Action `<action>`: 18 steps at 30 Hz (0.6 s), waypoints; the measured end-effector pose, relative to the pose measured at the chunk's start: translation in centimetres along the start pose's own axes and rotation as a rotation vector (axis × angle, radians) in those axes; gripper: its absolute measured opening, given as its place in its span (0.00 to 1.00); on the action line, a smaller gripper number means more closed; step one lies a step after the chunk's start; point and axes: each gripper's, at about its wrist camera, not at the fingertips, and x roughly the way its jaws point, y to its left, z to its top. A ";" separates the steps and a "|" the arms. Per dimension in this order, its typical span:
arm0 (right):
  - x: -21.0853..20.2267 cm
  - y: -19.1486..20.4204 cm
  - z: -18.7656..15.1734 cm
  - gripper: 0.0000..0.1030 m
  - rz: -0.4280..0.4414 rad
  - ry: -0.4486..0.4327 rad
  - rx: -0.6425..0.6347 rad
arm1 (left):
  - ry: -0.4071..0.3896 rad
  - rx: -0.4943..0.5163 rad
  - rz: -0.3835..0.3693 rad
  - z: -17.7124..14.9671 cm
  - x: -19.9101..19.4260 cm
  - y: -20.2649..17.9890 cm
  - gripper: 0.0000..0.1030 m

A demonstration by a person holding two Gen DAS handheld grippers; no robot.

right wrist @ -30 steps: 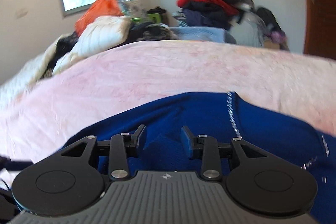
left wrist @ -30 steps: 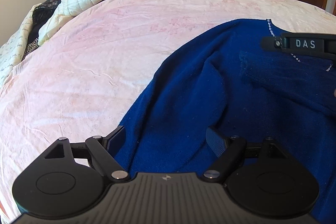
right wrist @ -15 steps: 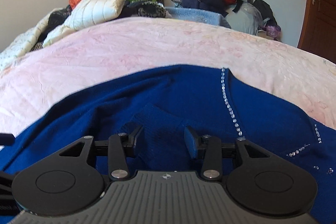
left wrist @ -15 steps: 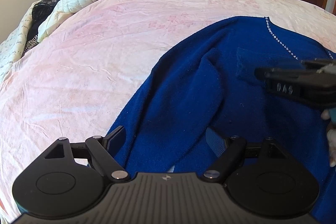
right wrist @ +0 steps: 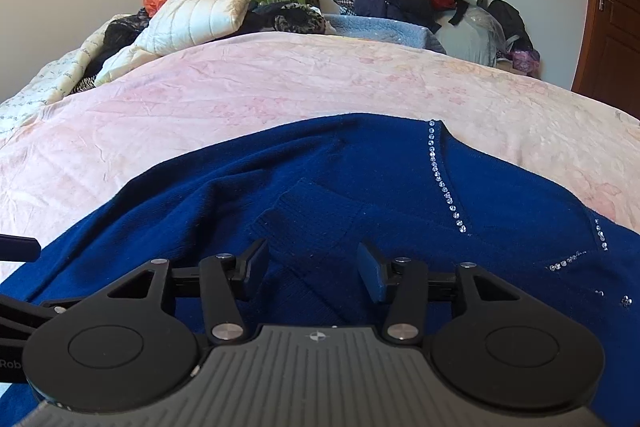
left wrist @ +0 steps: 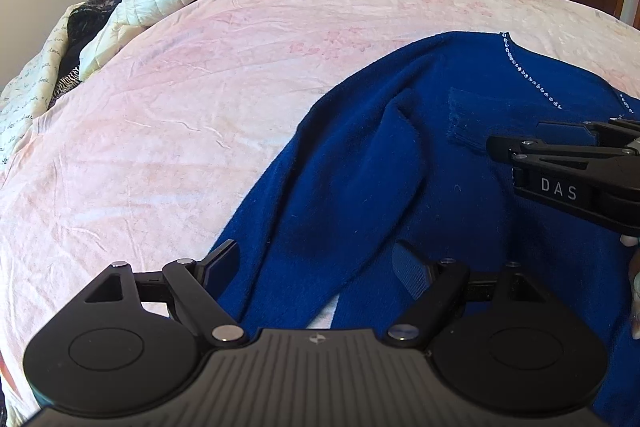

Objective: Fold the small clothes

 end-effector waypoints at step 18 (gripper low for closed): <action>-4.8 13.1 -2.0 0.63 0.283 0.007 -0.358 | 0.047 -0.097 0.227 -9.8 -4.6 16.0 0.81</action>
